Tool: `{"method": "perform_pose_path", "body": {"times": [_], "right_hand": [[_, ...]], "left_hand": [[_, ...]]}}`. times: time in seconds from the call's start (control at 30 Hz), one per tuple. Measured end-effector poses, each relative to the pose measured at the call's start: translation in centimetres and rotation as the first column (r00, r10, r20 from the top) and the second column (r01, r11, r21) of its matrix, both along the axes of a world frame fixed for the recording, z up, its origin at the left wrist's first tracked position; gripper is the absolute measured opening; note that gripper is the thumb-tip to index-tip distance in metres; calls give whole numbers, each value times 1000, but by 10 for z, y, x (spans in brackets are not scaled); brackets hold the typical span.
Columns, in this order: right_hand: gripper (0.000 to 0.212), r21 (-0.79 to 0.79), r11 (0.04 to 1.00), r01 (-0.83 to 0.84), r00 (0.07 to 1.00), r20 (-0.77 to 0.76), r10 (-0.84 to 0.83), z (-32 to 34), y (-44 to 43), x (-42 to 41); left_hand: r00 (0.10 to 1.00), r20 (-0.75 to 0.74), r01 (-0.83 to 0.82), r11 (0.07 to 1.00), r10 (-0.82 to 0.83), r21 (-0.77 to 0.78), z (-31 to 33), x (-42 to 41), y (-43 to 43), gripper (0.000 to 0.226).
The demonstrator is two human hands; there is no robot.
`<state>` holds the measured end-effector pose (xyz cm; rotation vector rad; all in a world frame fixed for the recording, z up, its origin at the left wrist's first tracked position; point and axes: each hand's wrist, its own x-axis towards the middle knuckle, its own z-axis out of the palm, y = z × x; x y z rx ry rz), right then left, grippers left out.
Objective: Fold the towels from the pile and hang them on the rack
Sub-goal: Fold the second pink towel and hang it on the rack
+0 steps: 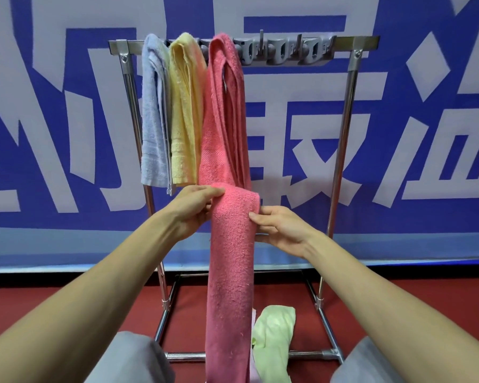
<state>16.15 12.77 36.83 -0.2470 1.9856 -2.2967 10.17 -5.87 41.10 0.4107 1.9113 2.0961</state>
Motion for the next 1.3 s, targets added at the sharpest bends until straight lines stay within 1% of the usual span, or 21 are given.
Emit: {"method": "perform_pose_path", "body": {"times": [0.07, 0.13, 0.2, 0.33, 0.4, 0.47, 0.53, 0.67, 0.73, 0.8, 0.87, 0.93, 1.0, 1.13, 1.23, 1.3], "right_hand": [[19, 22, 999, 23, 999, -27, -22, 3, 3, 2], [13, 40, 998, 45, 998, -54, -43, 7, 5, 4], [8, 42, 997, 63, 996, -72, -60, 10, 6, 5], [2, 37, 992, 118, 992, -47, -116, 14, 3, 5], [10, 33, 982, 184, 983, -21, -184, 16, 2, 2], [13, 26, 966, 256, 967, 2, -256, 18, 1, 0], [11, -4, 948, 318, 948, 20, -318, 22, -1, -3], [10, -48, 920, 389, 921, 48, -387, 31, -4, -9], [13, -54, 911, 408, 912, 60, -405, 32, -4, -11], [12, -74, 895, 441, 897, 79, -435, 33, -2, -12], [8, -102, 868, 486, 873, 96, -477, 33, 3, -11], [8, -127, 842, 525, 851, 108, -514, 32, 10, -10], [8, -151, 829, 538, 843, 117, -526, 31, 17, -9], [12, -197, 841, 504, 864, 121, -489, 27, 30, -6], [13, -238, 852, 466, 885, 124, -449, 21, 33, -3], [11, -220, 873, 436, 900, 132, -416, 12, 34, -1]], "left_hand": [[999, -8, -41, 999, 41, -1, 0, 0, 0, 13], [997, -12, -73, 997, 72, -10, -2, -1, 0, 13], [995, -8, -99, 995, 99, -15, -4, -1, 2, 8], [981, 15, -192, 981, 192, -19, -8, -2, 7, 7], [975, 36, -218, 976, 218, -6, -11, -3, 8, 5], [973, 60, -226, 974, 224, 30, -15, -3, 9, 8], [979, 72, -196, 979, 192, 54, -21, 0, 10, 15], [993, 113, -38, 999, 41, -22, -46, 10, 14, 46], [991, 129, 44, 999, -40, -26, -59, 18, 17, 48], [992, 100, 85, 996, -82, -29, -68, 24, 22, 42], [998, 48, 46, 998, -44, -34, -74, 27, 28, 36], [1000, -1, -18, 999, 18, -52, -75, 28, 32, 30], [998, -59, -35, 998, 32, -53, -72, 27, 36, 24], [987, -163, 4, 999, -10, -41, -58, 29, 42, 19], [982, -182, 39, 999, -44, -29, -51, 30, 45, 17], [983, -173, 54, 998, -55, -7, -47, 28, 45, 17]]}}
